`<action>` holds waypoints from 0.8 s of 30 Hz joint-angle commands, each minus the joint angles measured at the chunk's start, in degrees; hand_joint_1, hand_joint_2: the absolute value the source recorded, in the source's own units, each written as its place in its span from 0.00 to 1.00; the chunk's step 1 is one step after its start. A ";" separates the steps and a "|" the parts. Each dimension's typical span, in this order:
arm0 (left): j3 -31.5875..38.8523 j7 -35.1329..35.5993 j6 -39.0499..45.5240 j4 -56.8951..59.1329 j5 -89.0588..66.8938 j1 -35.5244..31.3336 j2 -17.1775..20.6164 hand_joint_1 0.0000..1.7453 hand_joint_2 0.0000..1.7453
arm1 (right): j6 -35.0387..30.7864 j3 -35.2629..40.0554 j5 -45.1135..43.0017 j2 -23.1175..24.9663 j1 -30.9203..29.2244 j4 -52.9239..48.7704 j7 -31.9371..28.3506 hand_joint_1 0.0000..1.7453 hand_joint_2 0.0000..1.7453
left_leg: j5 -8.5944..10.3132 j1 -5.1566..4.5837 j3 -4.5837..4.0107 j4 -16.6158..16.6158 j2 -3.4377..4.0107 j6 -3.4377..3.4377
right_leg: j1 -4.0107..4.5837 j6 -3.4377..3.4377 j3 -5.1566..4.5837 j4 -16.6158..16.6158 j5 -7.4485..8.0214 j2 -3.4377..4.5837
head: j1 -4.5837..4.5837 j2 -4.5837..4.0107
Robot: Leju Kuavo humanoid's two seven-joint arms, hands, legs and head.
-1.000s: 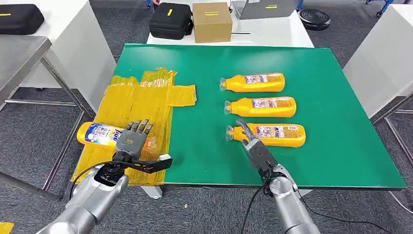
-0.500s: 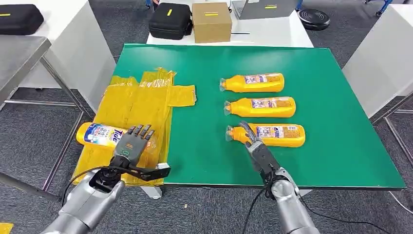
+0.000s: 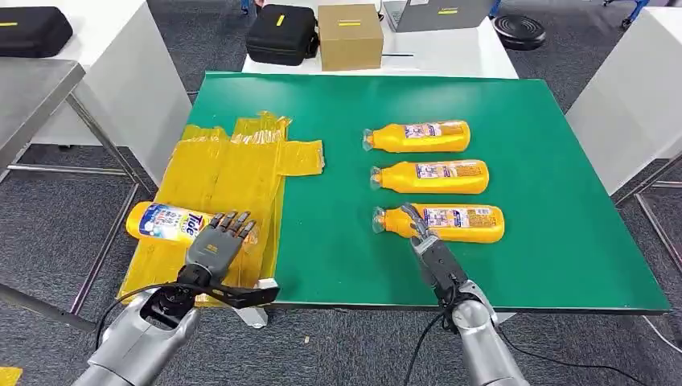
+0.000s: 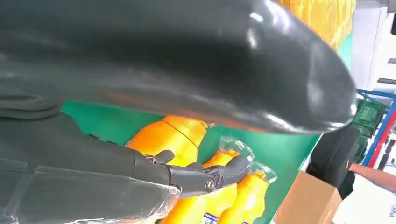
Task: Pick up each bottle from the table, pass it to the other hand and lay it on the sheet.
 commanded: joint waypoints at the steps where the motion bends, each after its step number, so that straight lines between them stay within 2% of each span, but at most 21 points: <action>1: 1.52 1.77 2.93 -5.38 1.01 1.68 -0.04 0.00 1.00 | 0.24 -0.91 0.52 0.55 -0.28 -0.54 1.24 0.00 0.00 | -0.15 0.10 0.18 0.04 0.11 -0.13 | 0.11 -0.12 0.18 0.00 -0.11 0.06 | 0.00 0.00; 5: 3.57 2.59 9.74 -10.73 2.59 2.06 -2.13 0.00 1.00 | 0.01 -1.28 0.88 0.42 1.36 -2.68 1.88 0.00 0.00 | -0.29 0.17 0.22 0.17 0.07 -0.18 | 0.19 -0.17 0.25 0.07 -0.24 0.01 | 0.04 0.00; 6: 3.81 2.48 10.03 -11.80 3.24 2.14 -2.28 0.00 1.00 | 0.06 -1.31 0.92 0.27 1.60 -2.85 1.93 0.00 0.00 | -0.07 0.06 -0.05 0.05 -0.03 -0.08 | 0.07 -0.07 -0.03 0.01 -0.08 -0.06 | 0.00 0.00; 7: 4.07 1.73 14.53 -13.49 4.19 2.21 -2.58 0.00 1.00 | -0.03 -1.40 0.89 0.16 2.04 -3.24 1.95 0.00 0.00 | -0.13 0.09 0.01 0.09 -0.08 -0.11 | 0.10 -0.10 0.05 0.04 -0.15 -0.12 | 0.02 0.00; 9: 4.24 1.83 14.62 -15.45 4.52 2.39 -2.74 0.00 1.00 | 0.10 -1.37 0.82 0.04 2.34 -3.56 1.98 0.00 0.00 | -0.20 0.13 0.02 0.16 -0.12 -0.13 | 0.15 -0.12 0.10 0.06 -0.21 -0.16 | 0.00 0.00; 11: 4.35 0.55 17.80 -18.62 6.13 2.95 -3.68 0.00 1.00 | 0.20 -1.41 0.86 0.39 2.20 -3.63 2.08 0.00 0.00 | -0.40 0.23 0.27 0.24 -0.04 -0.22 | 0.25 -0.21 0.35 0.10 -0.37 -0.11 | 0.00 0.00; 13: 4.34 -0.41 20.44 -18.89 6.99 2.57 -4.09 0.00 1.00 | 0.39 -1.21 0.96 0.57 1.88 -3.60 2.29 0.00 0.00 | -0.30 0.15 0.15 0.16 0.05 -0.16 | 0.17 -0.16 0.21 0.05 -0.26 0.00 | 0.00 0.00; 16: 4.20 -1.02 21.13 -18.54 7.11 2.20 -4.06 0.00 1.00 | 0.38 -1.12 0.98 0.61 1.79 -3.88 2.48 0.00 0.00 | -0.05 0.04 -0.15 0.04 -0.02 -0.07 | 0.04 -0.07 -0.13 0.01 -0.06 -0.04 | 0.00 0.00; 20: 3.15 -5.18 19.80 -17.11 11.62 2.58 -4.40 0.00 1.00 | 0.47 -1.19 0.87 0.47 2.03 -4.50 2.51 0.00 0.00 | -0.10 0.06 -0.03 0.02 0.02 -0.10 | 0.07 -0.10 -0.02 -0.02 -0.09 -0.01 | 0.00 0.00; 24: 2.98 -5.21 19.90 -16.89 11.66 2.65 -4.48 0.00 1.00 | 0.51 -1.20 0.83 0.47 2.15 -4.74 2.49 0.00 0.00 | -0.07 0.04 -0.07 0.01 0.00 -0.08 | 0.05 -0.08 -0.07 -0.02 -0.07 -0.04 | 0.02 0.00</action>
